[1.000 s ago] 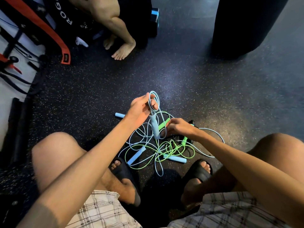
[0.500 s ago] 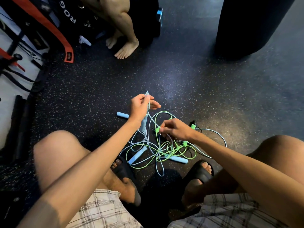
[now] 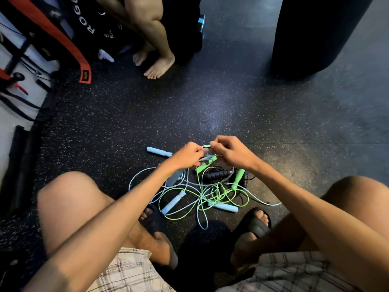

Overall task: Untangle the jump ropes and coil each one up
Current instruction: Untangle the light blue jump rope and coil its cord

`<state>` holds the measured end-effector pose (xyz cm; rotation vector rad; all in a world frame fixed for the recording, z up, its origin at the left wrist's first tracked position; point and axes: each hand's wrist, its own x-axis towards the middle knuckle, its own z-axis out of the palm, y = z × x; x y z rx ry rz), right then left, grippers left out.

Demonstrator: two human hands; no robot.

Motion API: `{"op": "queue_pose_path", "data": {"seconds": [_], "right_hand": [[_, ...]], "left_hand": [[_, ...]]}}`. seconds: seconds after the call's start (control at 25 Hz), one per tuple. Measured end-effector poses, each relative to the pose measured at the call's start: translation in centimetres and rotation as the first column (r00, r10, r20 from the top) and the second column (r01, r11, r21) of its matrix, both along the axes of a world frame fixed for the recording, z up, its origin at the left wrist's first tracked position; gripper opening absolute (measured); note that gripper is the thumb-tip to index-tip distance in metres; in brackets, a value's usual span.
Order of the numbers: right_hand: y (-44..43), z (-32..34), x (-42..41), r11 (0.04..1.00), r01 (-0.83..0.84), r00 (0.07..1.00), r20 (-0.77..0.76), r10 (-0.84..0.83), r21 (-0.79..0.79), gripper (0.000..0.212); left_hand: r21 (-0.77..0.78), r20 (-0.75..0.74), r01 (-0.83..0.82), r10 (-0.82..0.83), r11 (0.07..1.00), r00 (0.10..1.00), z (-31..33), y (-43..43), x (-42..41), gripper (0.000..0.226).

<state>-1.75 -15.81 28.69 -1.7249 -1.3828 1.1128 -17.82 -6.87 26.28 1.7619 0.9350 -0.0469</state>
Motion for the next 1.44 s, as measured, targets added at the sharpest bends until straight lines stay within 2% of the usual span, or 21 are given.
{"op": "queue_pose_path", "data": {"seconds": [0.12, 0.24, 0.36, 0.52, 0.68, 0.8, 0.92, 1.0, 1.16, 1.28, 1.36, 1.44], "right_hand": [[0.5, -0.2, 1.1, 0.988, 0.153, 0.985, -0.084, -0.152, 0.007, 0.031], [0.6, -1.2, 1.8, 0.971, 0.24, 0.959, -0.152, -0.238, -0.001, 0.033], [0.5, -2.4, 2.1, 0.959, 0.277, 0.937, -0.208, -0.282, -0.053, 0.036], [-0.3, -4.0, 1.5, 0.947, 0.192, 0.924, -0.278, -0.263, -0.257, 0.041], [-1.1, -4.8, -0.8, 0.916, 0.01, 0.92, -0.355, -0.166, -0.402, 0.021], [-1.3, -5.1, -1.7, 0.921, 0.019, 0.902, -0.392, -0.184, -0.389, 0.016], [-1.8, -4.7, -2.5, 0.925, 0.088, 0.895, -0.378, -0.236, -0.369, 0.016], [-2.3, -4.2, -3.3, 0.93, 0.142, 0.903, -0.34, -0.262, -0.339, 0.015], [-3.6, -3.3, -4.6, 0.961, 0.166, 0.95, -0.225, -0.216, -0.223, 0.009], [-4.9, -1.8, -4.9, 0.994, 0.085, 0.996, 0.008, -0.085, -0.061, 0.016], [-5.6, -0.3, -4.9, 1.0, 0.009, 0.987, 0.162, -0.011, 0.013, 0.019], [-6.1, 1.6, -5.0, 0.998, -0.031, 0.974, 0.225, 0.016, 0.063, 0.024]], "left_hand": [[-0.232, 0.052, 0.006, 0.007, 0.973, 0.999, 0.7, -0.2, 0.1, 0.043], [-0.454, 0.212, -0.002, 0.111, 0.891, 0.971, 1.9, 0.0, -0.2, 0.047], [-0.62, 0.343, -0.007, 0.278, 0.785, 0.897, 2.8, 0.5, -0.3, 0.045], [-0.795, 0.358, -0.097, 0.592, 0.599, 0.722, 3.5, 1.4, -0.4, 0.035], [-0.807, 0.345, -0.249, 0.769, 0.536, 0.538, 3.6, 2.1, 0.0, 0.032], [-0.763, 0.346, -0.382, 0.829, 0.521, 0.441, 3.4, 1.9, 0.5, 0.03], [-0.664, 0.36, -0.521, 0.841, 0.536, 0.404, 3.2, 1.4, 0.5, 0.026], [-0.562, 0.404, -0.578, 0.807, 0.591, 0.431, 3.4, 0.9, 0.5, 0.023], [-0.353, 0.509, -0.578, 0.669, 0.736, 0.541, 4.0, -0.8, 0.6, 0.019], [-0.124, 0.532, -0.549, 0.522, 0.827, 0.666, 3.6, -1.9, 0.3, 0.017], [0.039, 0.461, -0.474, 0.405, 0.88, 0.79, 3.4, -2.7, -0.3, 0.02], [0.171, 0.309, -0.339, 0.276, 0.925, 0.91, 3.2, -3.6, -0.9, 0.021]]}}
